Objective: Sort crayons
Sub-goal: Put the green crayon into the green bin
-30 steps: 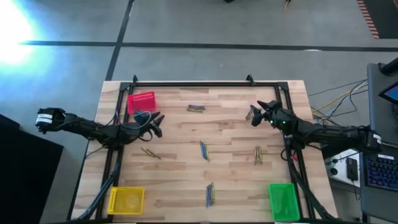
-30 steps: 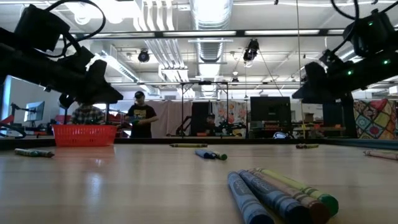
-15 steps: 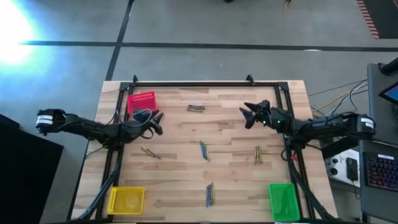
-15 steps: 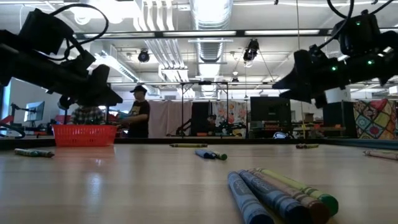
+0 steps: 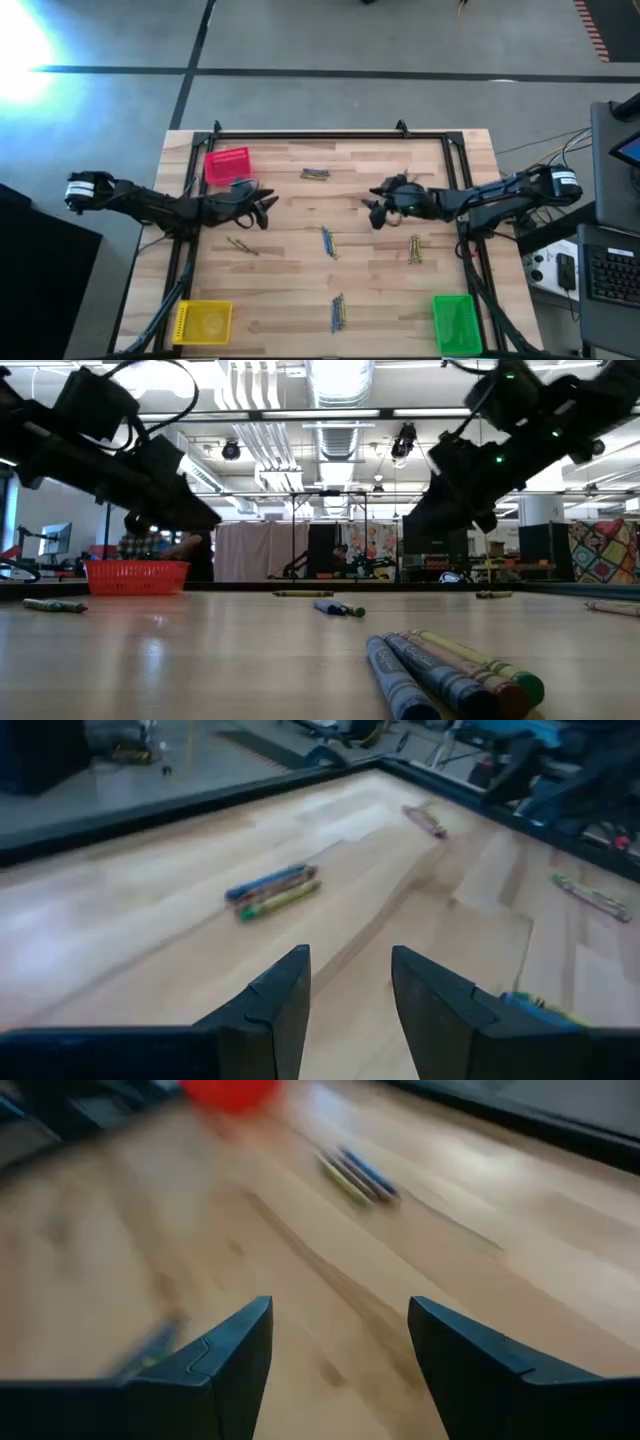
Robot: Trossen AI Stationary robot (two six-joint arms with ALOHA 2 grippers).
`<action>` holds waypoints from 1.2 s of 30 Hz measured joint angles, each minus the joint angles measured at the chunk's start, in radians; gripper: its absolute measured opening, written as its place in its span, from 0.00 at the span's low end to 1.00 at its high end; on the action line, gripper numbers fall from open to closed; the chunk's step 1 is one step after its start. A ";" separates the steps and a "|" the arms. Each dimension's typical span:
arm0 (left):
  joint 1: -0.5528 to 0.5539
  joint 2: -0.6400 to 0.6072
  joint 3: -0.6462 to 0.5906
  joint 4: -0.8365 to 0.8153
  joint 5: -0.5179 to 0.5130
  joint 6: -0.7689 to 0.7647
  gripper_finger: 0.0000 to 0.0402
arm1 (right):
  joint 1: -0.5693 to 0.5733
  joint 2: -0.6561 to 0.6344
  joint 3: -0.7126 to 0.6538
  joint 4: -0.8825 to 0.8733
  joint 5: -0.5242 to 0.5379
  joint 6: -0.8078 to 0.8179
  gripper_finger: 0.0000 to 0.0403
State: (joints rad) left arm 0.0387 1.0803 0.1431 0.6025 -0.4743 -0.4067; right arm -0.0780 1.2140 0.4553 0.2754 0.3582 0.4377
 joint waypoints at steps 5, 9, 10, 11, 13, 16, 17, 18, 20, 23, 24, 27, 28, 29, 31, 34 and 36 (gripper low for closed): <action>0.000 0.003 0.097 -0.147 0.045 0.048 0.31 | -0.010 0.025 0.178 -0.431 0.081 -0.039 0.56; 0.000 0.002 0.180 -0.375 0.046 0.049 0.31 | -0.053 0.019 0.266 -0.661 0.113 -0.129 0.56; 0.000 0.004 0.196 -0.419 0.046 0.047 0.31 | -0.070 0.011 0.282 -0.704 0.102 -0.155 0.56; 0.000 0.005 0.208 -0.452 0.046 0.046 0.31 | -0.093 0.004 0.296 -0.744 0.079 -0.183 0.56; 0.000 0.008 0.217 -0.483 0.042 0.049 0.31 | -0.153 -0.010 0.315 -0.806 -0.030 -0.237 0.56; 0.000 0.027 0.204 -0.479 0.037 0.061 0.31 | -0.257 -0.015 0.316 -0.881 -0.220 -0.304 0.56; 0.000 0.037 0.198 -0.480 0.028 0.056 0.31 | -0.289 -0.014 0.316 -0.896 -0.243 -0.317 0.56; 0.001 0.049 0.193 -0.479 0.017 0.045 0.31 | -0.321 -0.013 0.316 -0.913 -0.247 -0.327 0.56; 0.001 0.065 0.186 -0.486 0.009 0.028 0.31 | -0.381 -0.008 0.316 -0.944 -0.246 -0.328 0.56; 0.004 0.085 0.187 -0.492 -0.010 0.093 0.31 | -0.463 -0.006 0.316 -1.000 -0.242 -0.293 0.56; 0.006 0.088 0.198 -0.502 -0.026 0.131 0.31 | -0.482 -0.005 0.316 -1.013 -0.242 -0.279 0.56; 0.016 0.091 0.270 -0.539 -0.064 0.203 0.31 | -0.533 0.000 0.313 -1.035 -0.228 -0.237 0.56; 0.017 0.090 0.303 -0.575 -0.065 0.205 0.31 | -0.546 0.002 0.310 -1.035 -0.226 -0.213 0.56; 0.017 0.091 0.340 -0.621 -0.066 0.204 0.31 | -0.559 0.006 0.308 -1.034 -0.225 -0.186 0.56; 0.015 0.095 0.416 -0.725 -0.065 0.183 0.31 | -0.578 0.017 0.304 -1.032 -0.212 -0.130 0.56; 0.014 0.116 0.502 -0.871 -0.065 0.136 0.31 | -0.593 0.044 0.303 -1.030 -0.155 -0.056 0.56; 0.014 0.134 0.533 -0.918 -0.065 0.117 0.31 | -0.609 0.071 0.302 -1.030 -0.149 0.009 0.56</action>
State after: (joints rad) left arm 0.0532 1.2140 0.6757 -0.3158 -0.5396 -0.2897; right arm -0.6866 1.2852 0.7578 -0.7549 0.2096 0.4472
